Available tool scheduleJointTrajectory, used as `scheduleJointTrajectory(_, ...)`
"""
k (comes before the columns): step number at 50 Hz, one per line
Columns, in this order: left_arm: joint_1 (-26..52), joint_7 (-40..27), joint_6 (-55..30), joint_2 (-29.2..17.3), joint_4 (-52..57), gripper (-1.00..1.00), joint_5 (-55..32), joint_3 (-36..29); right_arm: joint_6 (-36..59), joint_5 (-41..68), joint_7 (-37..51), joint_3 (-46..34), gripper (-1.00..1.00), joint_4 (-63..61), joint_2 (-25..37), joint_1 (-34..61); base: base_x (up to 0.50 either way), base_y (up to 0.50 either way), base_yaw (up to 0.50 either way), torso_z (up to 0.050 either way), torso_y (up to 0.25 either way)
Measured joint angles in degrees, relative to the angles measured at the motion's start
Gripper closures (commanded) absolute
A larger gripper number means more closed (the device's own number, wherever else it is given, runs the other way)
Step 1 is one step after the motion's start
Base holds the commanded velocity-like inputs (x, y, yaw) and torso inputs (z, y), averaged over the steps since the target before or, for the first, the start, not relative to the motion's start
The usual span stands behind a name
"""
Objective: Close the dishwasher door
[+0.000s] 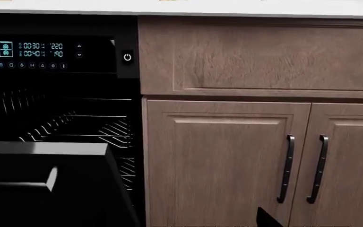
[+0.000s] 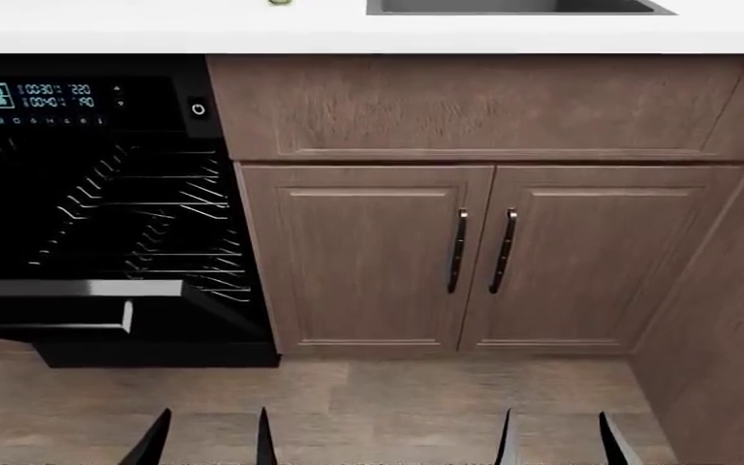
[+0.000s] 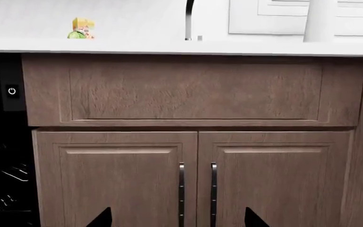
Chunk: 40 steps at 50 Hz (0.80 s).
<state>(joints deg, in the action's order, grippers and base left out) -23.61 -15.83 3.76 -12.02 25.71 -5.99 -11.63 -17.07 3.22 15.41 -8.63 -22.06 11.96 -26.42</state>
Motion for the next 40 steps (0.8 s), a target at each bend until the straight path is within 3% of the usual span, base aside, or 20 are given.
scheduleJointTrajectory(40,0.24,-1.42,0.06,-1.3,0.16,-1.0,-0.77,-1.08,-0.21,0.35,1.54,-1.06,-1.0,-0.03,1.26,0.13,0.0,0.0,0.0,-0.05,0.095)
